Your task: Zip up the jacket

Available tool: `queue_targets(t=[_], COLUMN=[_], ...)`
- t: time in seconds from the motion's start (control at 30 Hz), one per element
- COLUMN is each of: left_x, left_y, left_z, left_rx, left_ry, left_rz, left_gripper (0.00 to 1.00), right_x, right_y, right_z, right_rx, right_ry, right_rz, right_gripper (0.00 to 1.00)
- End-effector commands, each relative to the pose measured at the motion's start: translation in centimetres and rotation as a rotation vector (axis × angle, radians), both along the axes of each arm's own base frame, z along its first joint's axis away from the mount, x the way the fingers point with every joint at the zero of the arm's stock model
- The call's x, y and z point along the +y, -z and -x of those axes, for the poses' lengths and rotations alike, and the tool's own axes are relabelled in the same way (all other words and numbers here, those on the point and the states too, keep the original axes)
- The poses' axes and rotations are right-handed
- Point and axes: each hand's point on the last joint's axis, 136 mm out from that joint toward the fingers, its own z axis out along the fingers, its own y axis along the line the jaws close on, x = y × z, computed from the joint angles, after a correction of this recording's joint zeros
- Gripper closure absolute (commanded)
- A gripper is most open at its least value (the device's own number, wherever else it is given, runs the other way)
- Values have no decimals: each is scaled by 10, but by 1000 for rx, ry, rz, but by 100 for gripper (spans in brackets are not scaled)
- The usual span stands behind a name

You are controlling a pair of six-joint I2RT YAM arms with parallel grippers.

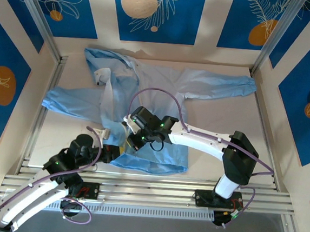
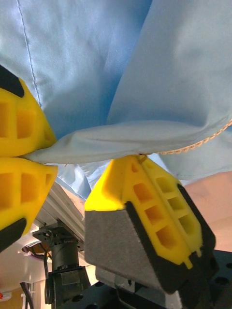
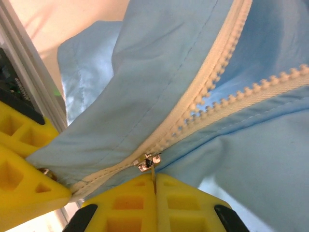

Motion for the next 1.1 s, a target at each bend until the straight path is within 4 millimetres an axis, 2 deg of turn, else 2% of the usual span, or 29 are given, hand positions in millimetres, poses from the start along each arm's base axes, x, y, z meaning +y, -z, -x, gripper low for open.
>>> queue_targets(t=[0.0,0.4,1.07], left_x=[-3,-2,-1], left_y=[3,8,12], left_z=[11,15,18], left_rx=[29,53,70], left_ry=[49,49,60], left_rz=[13,12,4], left_gripper=[100,100,100], right_x=[-12,-10,-20], right_y=[-9,-14,-18], right_z=[-23,-42,-72], right_rx=[-53,-74,-73], right_ry=[89,120,185], right_rz=[12,18,-7], right_gripper=[100,100,100])
